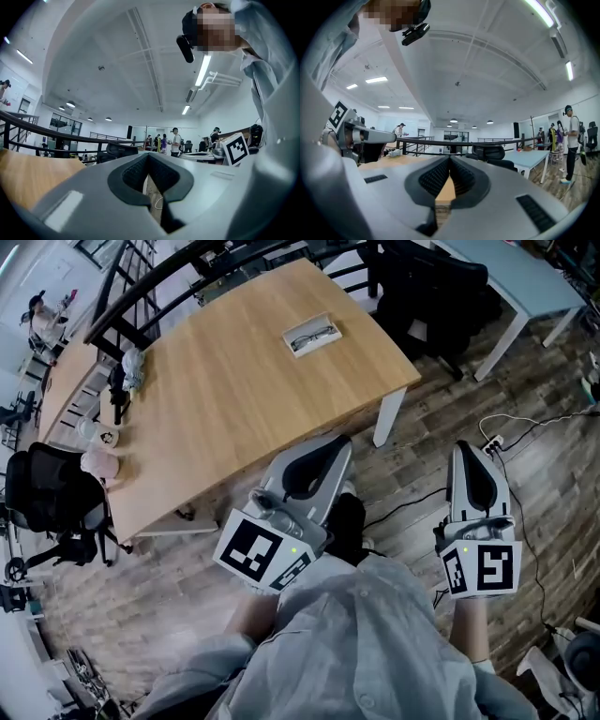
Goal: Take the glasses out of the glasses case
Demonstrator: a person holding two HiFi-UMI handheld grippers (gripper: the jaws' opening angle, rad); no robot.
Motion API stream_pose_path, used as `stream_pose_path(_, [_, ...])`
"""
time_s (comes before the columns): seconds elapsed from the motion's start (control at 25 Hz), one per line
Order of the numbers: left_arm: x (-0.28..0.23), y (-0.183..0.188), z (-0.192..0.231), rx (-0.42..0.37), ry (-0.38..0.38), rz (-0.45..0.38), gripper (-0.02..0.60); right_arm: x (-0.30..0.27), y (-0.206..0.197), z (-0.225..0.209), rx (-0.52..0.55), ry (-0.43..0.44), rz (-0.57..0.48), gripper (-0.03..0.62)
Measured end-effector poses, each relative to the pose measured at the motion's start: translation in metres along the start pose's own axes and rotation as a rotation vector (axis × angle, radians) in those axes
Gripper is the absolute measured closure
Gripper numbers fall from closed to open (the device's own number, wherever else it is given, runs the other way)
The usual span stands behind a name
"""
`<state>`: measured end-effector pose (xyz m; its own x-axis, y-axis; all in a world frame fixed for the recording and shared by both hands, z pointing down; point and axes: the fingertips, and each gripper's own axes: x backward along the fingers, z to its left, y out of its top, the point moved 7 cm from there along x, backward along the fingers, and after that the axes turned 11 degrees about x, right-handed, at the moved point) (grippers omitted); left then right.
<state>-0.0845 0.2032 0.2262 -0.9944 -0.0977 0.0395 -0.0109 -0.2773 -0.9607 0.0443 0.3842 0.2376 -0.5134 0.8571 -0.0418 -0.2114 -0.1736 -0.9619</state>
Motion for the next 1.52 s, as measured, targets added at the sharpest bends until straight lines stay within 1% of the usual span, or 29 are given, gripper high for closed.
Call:
stream_pose_path(0.16, [-0.010, -0.002, 0.009, 0.028, -0.003, 0.000, 0.578, -0.003, -0.004, -0.011, 0.004, -0.024, 0.009, 0.592])
stream_pose_path(0.32, [-0.027, -0.002, 0.020, 0.039, -0.011, 0.007, 0.578, -0.012, -0.010, -0.018, 0.002, -0.034, 0.029, 0.592])
stream_pose_path(0.56, [-0.062, -0.002, 0.044, 0.062, -0.007, 0.014, 0.578, -0.048, -0.019, -0.032, 0.011, -0.006, 0.061, 0.592])
stream_pose_path(0.72, [-0.083, 0.003, 0.065, 0.062, 0.011, 0.009, 0.578, -0.084, -0.020, -0.041, 0.013, 0.035, 0.057, 0.592])
stream_pose_path(1.08, [-0.106, 0.020, 0.133, 0.083, 0.110, -0.026, 0.578, -0.184, -0.018, -0.037, 0.037, 0.180, 0.039, 0.592])
stream_pose_path(1.24, [-0.113, 0.027, 0.162, 0.082, 0.158, -0.043, 0.578, -0.228, -0.023, -0.027, 0.107, 0.275, 0.058, 0.592])
stream_pose_path(1.32, [-0.115, 0.028, 0.175, 0.084, 0.176, -0.049, 0.578, -0.247, -0.025, -0.022, 0.139, 0.305, 0.065, 0.592])
stream_pose_path(1.52, [-0.116, 0.030, 0.205, 0.088, 0.212, -0.060, 0.578, -0.288, -0.031, -0.008, 0.171, 0.362, 0.076, 0.592])
